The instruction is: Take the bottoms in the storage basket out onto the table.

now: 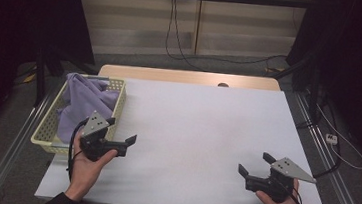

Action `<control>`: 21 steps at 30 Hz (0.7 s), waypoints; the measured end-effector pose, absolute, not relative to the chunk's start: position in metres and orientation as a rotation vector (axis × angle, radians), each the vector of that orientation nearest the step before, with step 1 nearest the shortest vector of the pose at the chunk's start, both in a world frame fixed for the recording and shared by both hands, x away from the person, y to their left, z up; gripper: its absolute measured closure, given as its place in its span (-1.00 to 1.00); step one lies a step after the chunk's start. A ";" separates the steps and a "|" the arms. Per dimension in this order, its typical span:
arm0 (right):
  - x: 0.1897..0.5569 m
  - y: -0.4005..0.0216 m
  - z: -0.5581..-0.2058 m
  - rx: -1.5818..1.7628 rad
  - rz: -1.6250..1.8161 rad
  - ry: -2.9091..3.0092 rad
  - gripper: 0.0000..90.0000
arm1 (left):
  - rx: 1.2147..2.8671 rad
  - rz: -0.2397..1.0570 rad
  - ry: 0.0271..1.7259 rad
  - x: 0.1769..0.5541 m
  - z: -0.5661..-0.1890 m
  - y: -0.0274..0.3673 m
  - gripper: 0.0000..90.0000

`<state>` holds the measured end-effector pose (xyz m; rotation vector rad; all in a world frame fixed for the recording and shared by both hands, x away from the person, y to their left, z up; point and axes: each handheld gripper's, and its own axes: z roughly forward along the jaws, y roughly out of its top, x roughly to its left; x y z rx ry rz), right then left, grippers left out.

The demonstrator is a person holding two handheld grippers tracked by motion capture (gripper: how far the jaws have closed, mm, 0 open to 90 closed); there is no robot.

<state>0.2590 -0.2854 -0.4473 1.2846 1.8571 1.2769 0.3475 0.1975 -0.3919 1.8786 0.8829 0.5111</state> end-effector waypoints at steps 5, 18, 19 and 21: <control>0.259 -0.285 -0.447 1.282 1.273 1.862 -0.89 | 1.854 0.518 0.913 0.348 -0.386 0.206 -0.86; 0.261 -0.281 -0.446 1.281 1.274 1.866 -0.89 | 1.849 0.559 0.958 0.353 -0.378 0.232 -0.88; 0.262 -0.281 -0.446 1.285 1.276 1.867 -0.89 | 1.852 0.557 0.969 0.354 -0.378 0.234 -0.88; 0.264 -0.281 -0.446 1.295 1.282 1.863 -0.89 | 1.846 0.567 0.988 0.355 -0.378 0.238 -0.87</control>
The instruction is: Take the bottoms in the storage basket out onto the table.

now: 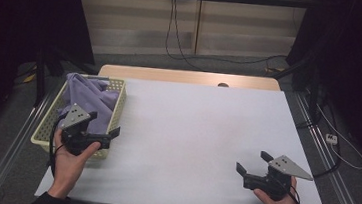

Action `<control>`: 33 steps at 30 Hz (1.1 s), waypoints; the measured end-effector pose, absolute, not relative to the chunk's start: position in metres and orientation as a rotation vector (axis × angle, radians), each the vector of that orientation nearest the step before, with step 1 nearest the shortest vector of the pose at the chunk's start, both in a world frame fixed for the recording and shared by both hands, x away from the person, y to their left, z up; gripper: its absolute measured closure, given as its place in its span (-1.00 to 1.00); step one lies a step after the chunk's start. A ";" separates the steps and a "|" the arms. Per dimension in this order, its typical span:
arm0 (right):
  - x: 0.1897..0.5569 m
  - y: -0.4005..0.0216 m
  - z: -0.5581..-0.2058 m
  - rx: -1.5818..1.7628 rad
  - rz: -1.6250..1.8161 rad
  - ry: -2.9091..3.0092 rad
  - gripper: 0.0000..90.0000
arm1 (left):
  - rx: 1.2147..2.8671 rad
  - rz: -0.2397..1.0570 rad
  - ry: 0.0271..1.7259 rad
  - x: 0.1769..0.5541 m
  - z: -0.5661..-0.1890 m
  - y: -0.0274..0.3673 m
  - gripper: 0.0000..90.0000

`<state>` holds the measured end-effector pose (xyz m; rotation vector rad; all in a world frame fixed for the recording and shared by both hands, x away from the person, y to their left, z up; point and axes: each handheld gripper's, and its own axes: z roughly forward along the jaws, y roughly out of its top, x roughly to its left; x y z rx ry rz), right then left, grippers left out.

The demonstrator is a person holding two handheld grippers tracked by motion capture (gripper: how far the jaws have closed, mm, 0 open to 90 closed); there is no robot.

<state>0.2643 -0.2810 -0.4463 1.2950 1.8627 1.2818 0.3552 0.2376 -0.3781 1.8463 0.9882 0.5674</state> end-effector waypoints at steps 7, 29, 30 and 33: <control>0.264 -0.282 -0.447 1.287 1.278 1.874 -0.89 | 1.815 0.609 1.065 0.364 -0.373 0.247 -0.85; 0.258 -0.284 -0.446 1.284 1.266 1.877 -0.89 | 1.844 0.657 1.082 0.400 -0.372 0.249 -0.91; 0.258 -0.283 -0.446 1.286 1.268 1.876 -0.89 | 1.849 0.674 1.080 0.402 -0.372 0.250 -0.90; 0.259 -0.284 -0.447 1.282 1.264 1.882 -0.89 | 1.870 0.745 1.102 0.407 -0.372 0.255 -0.89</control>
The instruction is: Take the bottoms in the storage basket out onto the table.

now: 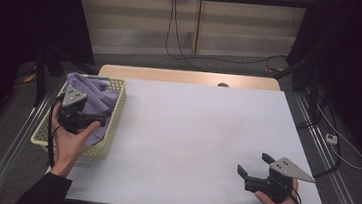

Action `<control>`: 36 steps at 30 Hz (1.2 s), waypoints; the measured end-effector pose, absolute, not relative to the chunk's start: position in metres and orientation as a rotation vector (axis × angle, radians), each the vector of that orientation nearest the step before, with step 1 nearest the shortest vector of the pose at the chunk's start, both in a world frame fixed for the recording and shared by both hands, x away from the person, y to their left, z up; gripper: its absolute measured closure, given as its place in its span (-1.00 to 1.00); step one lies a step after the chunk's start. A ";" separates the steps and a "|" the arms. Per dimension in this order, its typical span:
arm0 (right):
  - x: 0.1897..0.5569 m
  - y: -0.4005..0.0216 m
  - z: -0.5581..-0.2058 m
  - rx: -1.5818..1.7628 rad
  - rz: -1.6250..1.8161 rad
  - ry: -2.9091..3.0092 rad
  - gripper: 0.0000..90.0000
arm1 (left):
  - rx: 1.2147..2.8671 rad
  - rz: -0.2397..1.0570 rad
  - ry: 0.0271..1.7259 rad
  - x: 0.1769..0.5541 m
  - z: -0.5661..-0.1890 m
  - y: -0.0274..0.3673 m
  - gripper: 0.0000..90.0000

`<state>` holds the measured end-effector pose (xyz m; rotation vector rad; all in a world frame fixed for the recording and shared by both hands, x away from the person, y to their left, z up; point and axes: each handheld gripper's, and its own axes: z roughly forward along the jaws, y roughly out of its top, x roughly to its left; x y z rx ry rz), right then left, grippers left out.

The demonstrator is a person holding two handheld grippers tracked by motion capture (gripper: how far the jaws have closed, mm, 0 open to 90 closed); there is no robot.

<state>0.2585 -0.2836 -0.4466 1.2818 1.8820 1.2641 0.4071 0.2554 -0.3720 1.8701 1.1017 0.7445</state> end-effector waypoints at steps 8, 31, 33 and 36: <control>0.259 -0.282 -0.447 1.280 1.266 1.885 -0.89 | 1.886 0.741 1.146 0.422 -0.374 0.266 -0.89; 0.259 -0.281 -0.447 1.270 1.270 1.902 -0.90 | 1.989 0.736 1.276 0.475 -0.392 0.282 -0.71; 0.259 -0.281 -0.447 1.269 1.269 1.905 -0.90 | 1.986 0.725 1.283 0.477 -0.394 0.282 -0.70; 0.259 -0.280 -0.447 1.261 1.266 1.910 -0.90 | 1.997 0.726 1.292 0.484 -0.398 0.281 -0.70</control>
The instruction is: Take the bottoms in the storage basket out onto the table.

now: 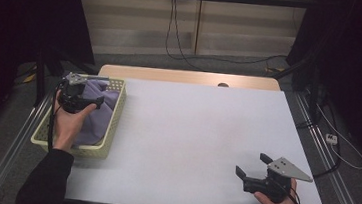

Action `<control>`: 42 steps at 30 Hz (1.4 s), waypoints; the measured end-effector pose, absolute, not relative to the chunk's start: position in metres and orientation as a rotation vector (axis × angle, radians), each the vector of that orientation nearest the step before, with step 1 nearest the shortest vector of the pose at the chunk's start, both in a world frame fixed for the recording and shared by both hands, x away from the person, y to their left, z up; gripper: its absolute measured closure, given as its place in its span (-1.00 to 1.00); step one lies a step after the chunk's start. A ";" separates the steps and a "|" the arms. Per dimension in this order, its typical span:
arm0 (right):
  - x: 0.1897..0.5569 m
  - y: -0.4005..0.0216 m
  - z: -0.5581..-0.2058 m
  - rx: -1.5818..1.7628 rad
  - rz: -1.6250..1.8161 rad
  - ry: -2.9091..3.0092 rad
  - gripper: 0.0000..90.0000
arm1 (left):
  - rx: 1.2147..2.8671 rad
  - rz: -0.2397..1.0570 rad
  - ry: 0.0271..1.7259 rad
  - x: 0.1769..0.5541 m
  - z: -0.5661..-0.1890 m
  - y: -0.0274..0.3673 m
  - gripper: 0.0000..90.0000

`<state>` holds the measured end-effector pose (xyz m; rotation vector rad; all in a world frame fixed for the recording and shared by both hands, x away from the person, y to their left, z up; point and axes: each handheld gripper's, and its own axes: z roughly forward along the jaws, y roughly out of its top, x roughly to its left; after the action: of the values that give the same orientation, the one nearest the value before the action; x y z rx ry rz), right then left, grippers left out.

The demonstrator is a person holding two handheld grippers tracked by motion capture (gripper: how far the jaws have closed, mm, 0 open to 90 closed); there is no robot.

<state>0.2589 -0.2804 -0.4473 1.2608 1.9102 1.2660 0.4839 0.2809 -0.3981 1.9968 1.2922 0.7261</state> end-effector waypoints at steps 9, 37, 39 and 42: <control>0.259 -0.280 -0.448 1.260 1.265 1.914 -0.90 | 1.974 0.665 1.337 0.494 -0.407 0.284 -0.69; 0.258 -0.277 -0.449 1.246 1.279 1.957 -0.90 | 2.151 0.399 1.445 0.507 -0.439 0.281 -0.78; 0.258 -0.277 -0.449 1.244 1.278 1.959 -0.90 | 2.170 0.380 1.453 0.507 -0.441 0.280 -0.75; 0.258 -0.277 -0.449 1.247 1.276 1.959 -0.90 | 2.200 0.351 1.458 0.508 -0.444 0.280 -0.68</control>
<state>0.2578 -0.2769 -0.4493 1.2466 1.9593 1.2758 0.5078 0.2797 -0.4442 2.2000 1.4581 0.3505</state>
